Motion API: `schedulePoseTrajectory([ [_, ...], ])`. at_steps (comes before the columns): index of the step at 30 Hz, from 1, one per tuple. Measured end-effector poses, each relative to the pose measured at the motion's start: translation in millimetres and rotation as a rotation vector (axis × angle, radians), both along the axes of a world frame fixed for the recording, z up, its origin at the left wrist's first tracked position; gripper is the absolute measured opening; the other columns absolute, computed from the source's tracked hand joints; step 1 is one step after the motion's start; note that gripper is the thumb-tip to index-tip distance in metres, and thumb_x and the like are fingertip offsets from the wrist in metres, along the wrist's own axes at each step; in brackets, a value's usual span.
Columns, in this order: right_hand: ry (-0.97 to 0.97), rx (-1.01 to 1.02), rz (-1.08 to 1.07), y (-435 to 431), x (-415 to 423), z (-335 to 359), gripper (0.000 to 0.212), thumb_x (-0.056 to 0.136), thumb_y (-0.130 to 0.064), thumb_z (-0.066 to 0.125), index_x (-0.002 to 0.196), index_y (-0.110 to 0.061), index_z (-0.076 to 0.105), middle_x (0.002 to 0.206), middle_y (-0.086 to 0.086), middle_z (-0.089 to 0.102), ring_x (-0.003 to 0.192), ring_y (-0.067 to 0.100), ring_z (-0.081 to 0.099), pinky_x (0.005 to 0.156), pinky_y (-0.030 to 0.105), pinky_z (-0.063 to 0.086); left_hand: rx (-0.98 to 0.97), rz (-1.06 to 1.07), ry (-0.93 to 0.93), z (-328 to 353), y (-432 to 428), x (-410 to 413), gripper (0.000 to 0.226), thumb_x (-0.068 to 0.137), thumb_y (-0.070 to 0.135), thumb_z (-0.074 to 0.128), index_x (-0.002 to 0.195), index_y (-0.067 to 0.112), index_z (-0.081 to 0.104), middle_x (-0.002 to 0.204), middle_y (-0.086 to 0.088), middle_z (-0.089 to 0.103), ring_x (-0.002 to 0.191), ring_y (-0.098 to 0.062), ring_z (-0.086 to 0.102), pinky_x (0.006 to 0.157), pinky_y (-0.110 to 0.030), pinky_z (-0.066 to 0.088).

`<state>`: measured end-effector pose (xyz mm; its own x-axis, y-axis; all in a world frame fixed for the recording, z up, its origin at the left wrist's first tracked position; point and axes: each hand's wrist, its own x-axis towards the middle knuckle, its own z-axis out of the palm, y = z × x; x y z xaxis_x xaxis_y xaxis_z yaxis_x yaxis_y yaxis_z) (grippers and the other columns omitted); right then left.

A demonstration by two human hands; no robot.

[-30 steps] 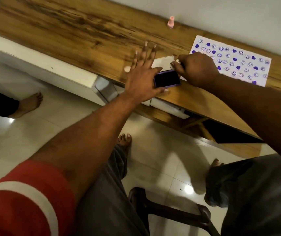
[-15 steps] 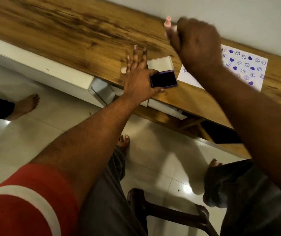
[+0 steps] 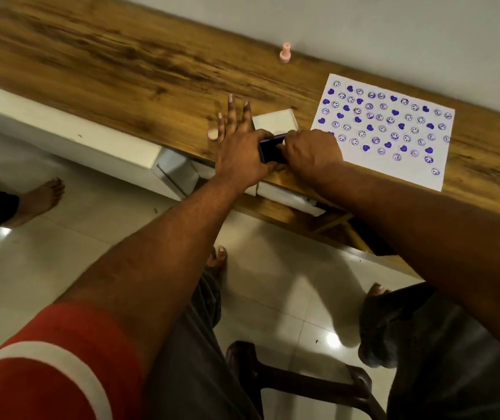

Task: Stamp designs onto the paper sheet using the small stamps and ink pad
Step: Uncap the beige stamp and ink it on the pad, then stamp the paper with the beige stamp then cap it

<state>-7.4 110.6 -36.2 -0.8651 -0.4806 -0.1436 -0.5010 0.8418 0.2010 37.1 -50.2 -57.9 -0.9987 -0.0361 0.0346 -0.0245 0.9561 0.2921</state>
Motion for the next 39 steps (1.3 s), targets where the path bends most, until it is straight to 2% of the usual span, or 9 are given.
schedulePoseTrajectory([
  [6, 0.012, 0.050, 0.121, 2.9, -3.8, 3.1, 0.035, 0.108, -0.034, 0.044, 0.124, -0.006, 0.058, 0.113, 0.016, 0.068, 0.098, 0.035, 0.068, 0.065, 0.038, 0.041, -0.017, -0.005, -0.005, -2.7, 1.1, -0.6, 0.076, 0.077, 0.074, 0.073, 0.140, 0.033, 0.062, 0.174, -0.017, 0.019, 0.162, -0.040, -0.009, 0.129, -0.055, -0.005],
  [8, -0.045, -0.066, 0.145, 11.1, -8.8, 11.1, 0.038, 0.109, -0.037, 0.041, 0.122, -0.006, 0.060, 0.111, 0.017, 0.067, 0.096, 0.035, 0.067, 0.066, 0.037, 0.041, -0.034, -0.033, 0.000, -0.5, 2.9, -1.8, 0.083, 0.077, 0.075, 0.073, 0.145, 0.031, 0.058, 0.174, -0.018, 0.018, 0.162, -0.039, -0.006, 0.130, -0.056, -0.004],
  [13, -0.066, -0.689, -0.155, 101.8, -16.0, 28.6, 0.059, 0.108, -0.053, 0.031, 0.099, -0.007, 0.067, 0.081, 0.010, 0.067, 0.073, 0.024, 0.060, 0.067, 0.037, 0.043, -0.050, -0.125, 0.062, 14.5, 22.2, -5.1, 0.097, 0.076, 0.081, 0.070, 0.154, 0.028, 0.049, 0.175, -0.017, 0.013, 0.163, -0.032, -0.001, 0.131, -0.053, -0.004],
  [19, -0.118, -0.826, -0.554, 237.9, -11.6, 8.4, 0.058, 0.110, -0.049, 0.033, 0.106, -0.009, 0.074, 0.092, 0.013, 0.073, 0.088, 0.029, 0.067, 0.070, 0.029, 0.043, 0.086, -0.286, 0.102, 29.6, 112.1, -23.3, 0.085, 0.086, 0.080, 0.062, 0.153, 0.029, 0.052, 0.173, -0.010, 0.026, 0.163, -0.027, 0.007, 0.131, -0.051, -0.003],
  [24, -0.200, -0.992, -0.648, 264.1, -4.1, -7.8, 0.045, 0.109, -0.049, 0.040, 0.080, -0.023, 0.064, 0.066, 0.004, 0.064, 0.062, 0.026, 0.064, 0.071, 0.039, 0.053, 0.160, -0.355, 0.058, 22.0, 180.5, -39.0, 0.083, 0.086, 0.077, 0.064, 0.152, 0.028, 0.054, 0.171, -0.009, 0.031, 0.163, -0.026, 0.010, 0.131, -0.048, -0.002],
  [28, -0.196, -0.988, -0.603, 267.0, -6.2, -14.0, 0.040, 0.109, -0.044, 0.041, 0.089, -0.021, 0.066, 0.063, 0.001, 0.063, 0.053, 0.016, 0.062, 0.069, 0.038, 0.053, 0.177, -0.370, 0.018, 4.4, 215.9, -47.2, 0.082, 0.087, 0.077, 0.063, 0.152, 0.029, 0.053, 0.171, -0.008, 0.032, 0.163, -0.025, 0.012, 0.132, -0.048, 0.001],
  [31, -0.193, -0.962, -0.565, 267.3, -9.2, -18.1, 0.039, 0.110, -0.040, 0.041, 0.091, -0.020, 0.067, 0.066, 0.002, 0.064, 0.061, 0.023, 0.065, 0.071, 0.038, 0.052, 0.202, -0.388, 0.001, -8.1, 228.2, -51.3, 0.080, 0.090, 0.074, 0.061, 0.155, 0.028, 0.051, 0.171, -0.008, 0.031, 0.162, -0.023, 0.016, 0.132, -0.047, 0.003],
  [37, -0.187, -0.931, -0.558, 269.6, -12.5, -22.2, 0.043, 0.109, -0.040, 0.044, 0.097, -0.012, 0.074, 0.063, -0.016, 0.054, 0.061, 0.010, 0.053, 0.060, 0.023, 0.033, 0.197, -0.382, -0.031, -22.1, 239.9, -61.0, 0.080, 0.092, 0.071, 0.061, 0.157, 0.027, 0.047, 0.174, -0.008, 0.023, 0.163, -0.025, 0.011, 0.130, -0.046, 0.003],
  [39, -0.186, -0.913, -0.555, 269.7, -13.4, -23.4, 0.044, 0.109, -0.039, 0.044, 0.097, -0.010, 0.074, 0.061, -0.018, 0.051, 0.061, 0.011, 0.052, 0.061, 0.024, 0.031, 0.191, -0.372, -0.038, -25.4, 239.1, -62.2, 0.081, 0.092, 0.072, 0.060, 0.158, 0.028, 0.046, 0.175, -0.008, 0.021, 0.163, -0.024, 0.011, 0.131, -0.046, 0.005],
])
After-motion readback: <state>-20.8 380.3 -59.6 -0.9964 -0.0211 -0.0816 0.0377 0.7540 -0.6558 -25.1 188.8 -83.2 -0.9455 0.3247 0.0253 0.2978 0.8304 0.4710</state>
